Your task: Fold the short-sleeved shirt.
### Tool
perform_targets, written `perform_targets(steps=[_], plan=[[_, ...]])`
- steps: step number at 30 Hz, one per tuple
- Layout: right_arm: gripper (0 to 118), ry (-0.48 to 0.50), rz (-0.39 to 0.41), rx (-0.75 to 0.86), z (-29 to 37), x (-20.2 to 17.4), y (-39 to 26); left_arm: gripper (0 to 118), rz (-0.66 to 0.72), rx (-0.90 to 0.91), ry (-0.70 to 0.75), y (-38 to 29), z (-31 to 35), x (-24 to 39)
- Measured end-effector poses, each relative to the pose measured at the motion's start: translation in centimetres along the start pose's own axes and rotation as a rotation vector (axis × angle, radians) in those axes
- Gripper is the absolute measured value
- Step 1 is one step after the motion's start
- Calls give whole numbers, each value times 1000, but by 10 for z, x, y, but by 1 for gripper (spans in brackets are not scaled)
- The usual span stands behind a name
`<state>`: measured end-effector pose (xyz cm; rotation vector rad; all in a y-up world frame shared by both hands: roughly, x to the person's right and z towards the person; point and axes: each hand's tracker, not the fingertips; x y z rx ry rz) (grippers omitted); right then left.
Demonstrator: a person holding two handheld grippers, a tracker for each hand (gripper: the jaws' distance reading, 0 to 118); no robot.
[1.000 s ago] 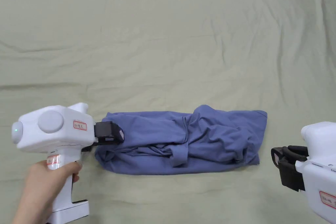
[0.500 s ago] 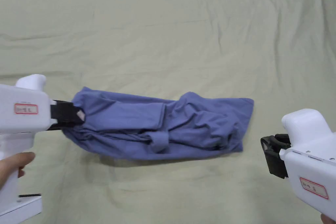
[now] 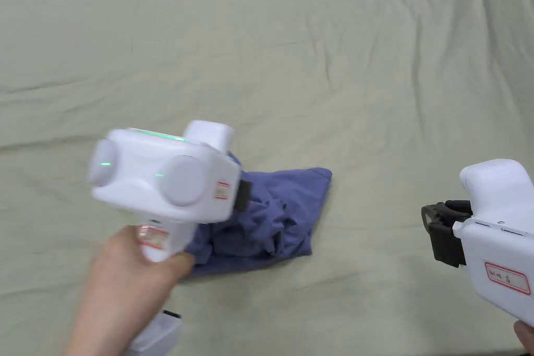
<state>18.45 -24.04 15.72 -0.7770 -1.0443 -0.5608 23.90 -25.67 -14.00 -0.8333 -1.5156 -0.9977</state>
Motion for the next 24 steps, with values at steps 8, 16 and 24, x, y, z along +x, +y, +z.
perform_targets(steps=[8, 16, 24], plan=[[3, -17, -41, -27, -2, 17, -11, 87, 58, -107, -262, 9, -56, 34], [3, 17, -44, -24, -5, 9, -9, 95, 241, 158, -60, -22, 56, -56], [3, 8, -17, -60, -6, -1, -15, 0, 155, -45, -226, -1, -48, -11]])
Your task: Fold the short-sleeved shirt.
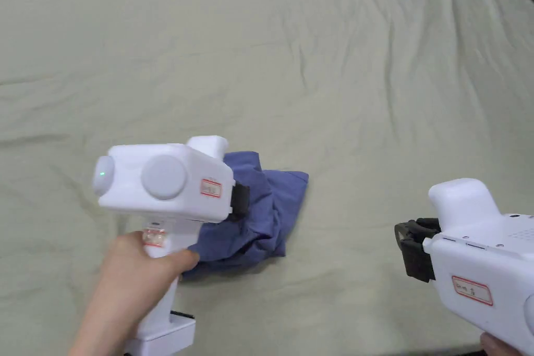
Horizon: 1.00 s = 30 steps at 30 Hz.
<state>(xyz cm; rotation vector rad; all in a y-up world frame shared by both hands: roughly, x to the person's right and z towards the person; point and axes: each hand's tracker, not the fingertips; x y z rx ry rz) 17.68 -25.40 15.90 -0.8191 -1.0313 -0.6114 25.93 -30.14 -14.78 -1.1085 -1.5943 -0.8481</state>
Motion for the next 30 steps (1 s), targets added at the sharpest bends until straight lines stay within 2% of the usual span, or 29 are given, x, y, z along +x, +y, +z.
perform_targets(steps=[2, 4, 8, 10, 13, 17, 19, 23, 25, 26, 28, 30], plan=[[3, -10, 0, -15, 0, 1, -3, 0, 17, -64, 64, 2, -43, 13], [3, -16, -4, -29, -1, 2, -6, 0, -40, 20, 33, 7, -36, 32], [3, -13, -7, -41, -4, 2, -2, 0, -23, -50, -188, 17, -36, 48], [3, -16, 13, -19, 0, -4, 6, 0, 11, -46, -261, 13, -21, 46], [3, 23, 45, 41, 9, -19, 28, 0, 9, 83, -267, 3, 38, 30], [3, 91, 132, 109, 11, -57, 64, 0, 46, 270, -98, -24, 124, -18], [3, 129, 185, 119, 2, -83, 82, 0, 95, 298, 57, -39, 154, -47], [3, 181, 229, 78, -45, -121, 106, 0, 154, 264, 226, -56, 165, -89], [3, 147, 260, 15, -85, -134, 110, 0, 146, 238, 290, -61, 157, -98], [3, 120, 274, -9, -106, -136, 108, 0, 134, 224, 308, -62, 152, -100], [3, 68, 250, -123, -162, -131, 98, 0, 128, 205, 288, -61, 137, -102], [3, 94, 228, -273, -205, -120, 81, 4, 118, 215, 208, -56, 116, -110]])
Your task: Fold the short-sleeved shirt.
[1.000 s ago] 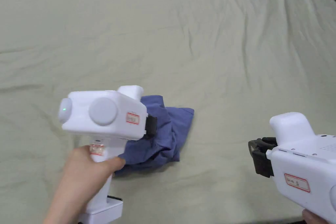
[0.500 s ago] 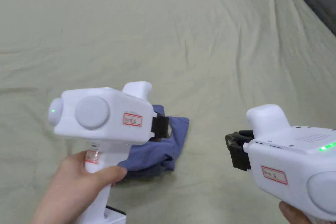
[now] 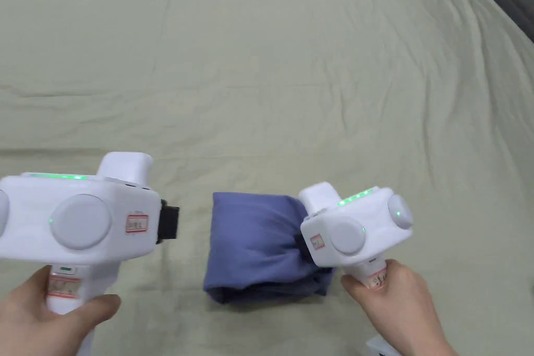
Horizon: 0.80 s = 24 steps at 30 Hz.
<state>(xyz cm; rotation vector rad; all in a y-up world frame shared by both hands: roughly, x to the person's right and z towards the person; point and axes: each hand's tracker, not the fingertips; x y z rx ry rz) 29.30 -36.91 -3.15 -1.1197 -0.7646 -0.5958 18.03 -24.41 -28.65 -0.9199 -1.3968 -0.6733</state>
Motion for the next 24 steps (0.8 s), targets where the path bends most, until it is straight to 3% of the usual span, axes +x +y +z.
perform_targets(steps=[1, 2, 3, 11, 13, 15, 17, 18, 20, 24], plan=[[3, -14, -17, 151, 13, 7, -7, 23, 7, -3, -52, 0, -11, 0], [3, 44, -62, 182, 27, 14, -7, 77, 27, -31, -92, 0, -23, 1], [3, 75, -86, 152, 29, 21, -9, 101, 55, -60, -144, -1, -35, 1], [3, 216, -106, 219, 20, 48, -24, 102, 298, -119, -467, 7, -114, 12], [3, 228, -102, 234, 20, 50, -27, 103, 280, -177, -476, 10, -137, 17], [3, 228, -91, 249, 23, 47, -29, 115, 252, -235, -467, 15, -146, 17], [3, 214, -74, 258, 28, 44, -31, 114, 173, -214, -476, 24, -129, 9], [3, 205, -67, 262, 32, 42, -31, 107, 166, -179, -447, 29, -121, 1], [3, 262, -83, 316, 44, 36, -29, 42, 239, -202, -546, 30, -109, -12], [3, 223, -14, 348, 66, 12, -23, 41, 183, -165, -469, 34, -87, -22]])
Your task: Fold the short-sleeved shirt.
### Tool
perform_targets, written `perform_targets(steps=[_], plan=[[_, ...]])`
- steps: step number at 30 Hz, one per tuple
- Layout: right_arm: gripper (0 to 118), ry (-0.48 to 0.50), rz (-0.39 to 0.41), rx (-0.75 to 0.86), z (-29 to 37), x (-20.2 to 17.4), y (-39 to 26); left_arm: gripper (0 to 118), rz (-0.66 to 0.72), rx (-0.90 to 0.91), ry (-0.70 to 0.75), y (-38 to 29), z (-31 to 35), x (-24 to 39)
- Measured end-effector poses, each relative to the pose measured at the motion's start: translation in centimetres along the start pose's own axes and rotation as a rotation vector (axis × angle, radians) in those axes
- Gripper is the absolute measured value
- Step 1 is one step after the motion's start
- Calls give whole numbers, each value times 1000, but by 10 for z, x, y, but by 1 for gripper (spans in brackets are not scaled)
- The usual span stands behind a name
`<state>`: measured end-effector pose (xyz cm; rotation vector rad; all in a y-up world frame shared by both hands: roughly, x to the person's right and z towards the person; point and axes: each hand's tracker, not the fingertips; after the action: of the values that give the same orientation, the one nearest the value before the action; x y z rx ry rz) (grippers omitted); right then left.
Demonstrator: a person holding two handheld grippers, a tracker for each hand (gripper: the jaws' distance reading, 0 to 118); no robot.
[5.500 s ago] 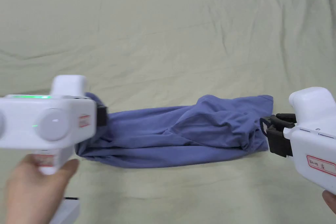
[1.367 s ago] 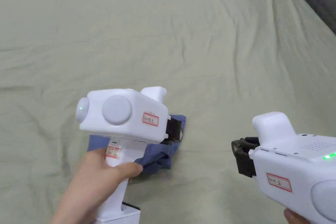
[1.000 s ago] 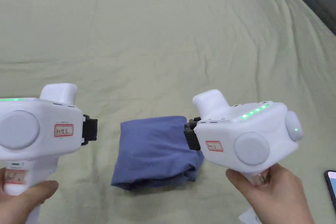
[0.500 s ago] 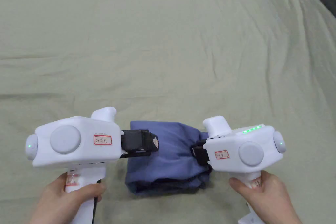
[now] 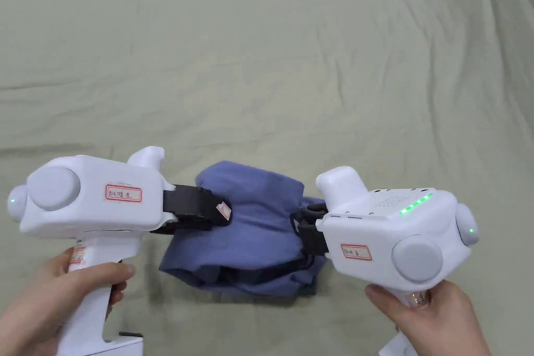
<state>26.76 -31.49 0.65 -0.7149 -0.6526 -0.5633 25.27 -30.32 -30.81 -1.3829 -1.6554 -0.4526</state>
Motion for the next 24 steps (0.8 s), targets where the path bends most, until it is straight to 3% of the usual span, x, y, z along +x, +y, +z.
perform_targets(steps=[6, 12, 16, 19, 21, 22, 24], plan=[[3, 64, 30, 67, 12, -41, 25, 41, -95, 39, 296, -3, 98, -43], [3, 115, 64, 101, 4, -81, 48, 41, 72, 117, 664, -3, 201, -154], [3, 124, 87, 87, -3, -95, 53, 41, 227, 175, 779, -11, 223, -219], [3, 124, 91, 71, -6, -97, 53, 42, 225, 148, 912, -21, 219, -231], [3, 122, 89, 66, -4, -96, 53, 93, 119, 163, 941, -29, 220, -225], [3, 119, 87, 69, -1, -94, 52, 108, 106, 194, 956, -33, 226, -216], [3, 108, 78, 82, 9, -88, 53, 110, 82, 253, 948, -37, 240, -199]])
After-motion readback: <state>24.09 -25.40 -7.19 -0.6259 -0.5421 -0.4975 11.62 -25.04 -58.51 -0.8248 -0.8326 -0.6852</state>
